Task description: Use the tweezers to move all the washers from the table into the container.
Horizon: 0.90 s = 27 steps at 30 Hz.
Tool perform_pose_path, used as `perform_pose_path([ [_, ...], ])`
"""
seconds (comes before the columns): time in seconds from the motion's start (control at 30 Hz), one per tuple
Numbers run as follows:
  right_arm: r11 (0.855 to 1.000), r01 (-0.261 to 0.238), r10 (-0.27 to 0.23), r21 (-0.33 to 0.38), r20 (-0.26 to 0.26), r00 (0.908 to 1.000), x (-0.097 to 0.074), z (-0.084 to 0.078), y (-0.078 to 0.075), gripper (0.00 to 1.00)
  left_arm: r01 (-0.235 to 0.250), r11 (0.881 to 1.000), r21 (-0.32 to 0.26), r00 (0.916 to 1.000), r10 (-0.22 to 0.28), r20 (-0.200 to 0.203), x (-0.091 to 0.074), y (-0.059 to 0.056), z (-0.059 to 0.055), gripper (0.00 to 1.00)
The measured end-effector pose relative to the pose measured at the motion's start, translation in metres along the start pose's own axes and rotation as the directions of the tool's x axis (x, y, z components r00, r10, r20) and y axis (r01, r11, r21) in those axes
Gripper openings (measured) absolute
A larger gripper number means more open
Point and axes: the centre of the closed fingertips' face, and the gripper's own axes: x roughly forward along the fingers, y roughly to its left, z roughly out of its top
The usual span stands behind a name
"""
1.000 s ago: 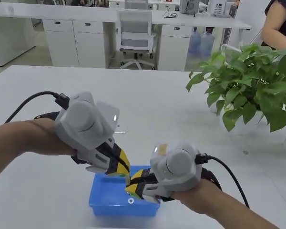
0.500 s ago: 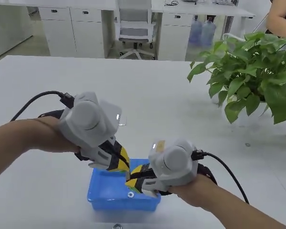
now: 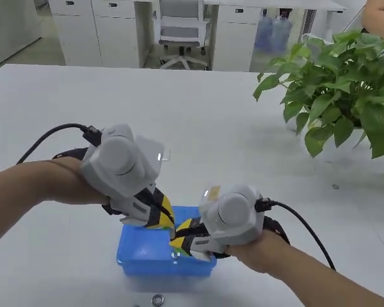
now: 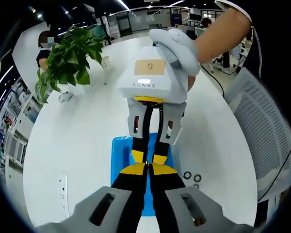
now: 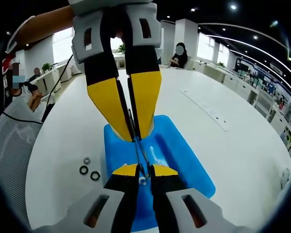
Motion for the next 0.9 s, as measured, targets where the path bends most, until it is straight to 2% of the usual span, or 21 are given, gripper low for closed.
perform_pose_path([
  [0.47,1.0,0.001,-0.001,0.017,-0.001,1.0,0.001,-0.002,0.0,0.11,-0.001,1.0,-0.002,1.0,0.001,-0.003,0.002,0.0,-0.002,0.06],
  [0.9,1.0,0.019,-0.019,0.021,0.021,0.9996,-0.01,0.004,0.0,0.11,-0.012,1.0,0.008,0.9999,0.012,0.003,-0.005,-0.001,0.009,0.06],
])
